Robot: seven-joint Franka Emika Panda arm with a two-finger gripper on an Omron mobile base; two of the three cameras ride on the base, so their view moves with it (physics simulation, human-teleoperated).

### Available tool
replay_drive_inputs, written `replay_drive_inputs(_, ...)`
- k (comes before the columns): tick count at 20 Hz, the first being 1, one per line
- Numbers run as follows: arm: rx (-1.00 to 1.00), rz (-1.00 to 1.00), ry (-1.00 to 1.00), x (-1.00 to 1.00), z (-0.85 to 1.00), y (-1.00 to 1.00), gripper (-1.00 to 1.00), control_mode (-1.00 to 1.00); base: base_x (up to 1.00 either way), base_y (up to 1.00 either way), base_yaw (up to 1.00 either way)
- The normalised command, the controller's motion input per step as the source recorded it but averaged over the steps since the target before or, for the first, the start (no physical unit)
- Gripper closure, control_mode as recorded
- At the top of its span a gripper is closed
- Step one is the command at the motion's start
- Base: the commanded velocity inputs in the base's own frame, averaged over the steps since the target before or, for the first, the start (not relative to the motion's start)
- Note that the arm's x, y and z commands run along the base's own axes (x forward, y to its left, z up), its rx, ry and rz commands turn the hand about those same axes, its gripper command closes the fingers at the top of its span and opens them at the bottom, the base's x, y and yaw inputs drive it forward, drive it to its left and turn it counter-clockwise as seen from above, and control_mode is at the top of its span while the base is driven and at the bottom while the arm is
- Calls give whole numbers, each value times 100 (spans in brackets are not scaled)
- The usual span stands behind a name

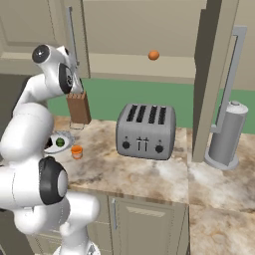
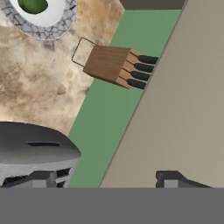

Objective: Pick the avocado and bread from the counter and place them on the plate. Then pick the jam from the cabinet and place it next to the plate. Lastly close the cabinet door.

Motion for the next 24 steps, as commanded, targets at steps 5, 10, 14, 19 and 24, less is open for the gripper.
replay_drive_inputs(5,-8,-9,0,100,0,-6,-100,-100,0,0,0)
replay_drive_inputs(10,-8,-2,-7,80,0,-15,-100,-100,0,0,0)
replay_drive_inputs(14,-1,7,-17,10,0,-40,-100,-100,0,0,0)
replay_drive_inputs(19,0,8,-6,-21,0,-15,-100,-100,0,0,0)
replay_drive_inputs(24,-4,1,0,-33,0,0,-100,-100,0,0,0)
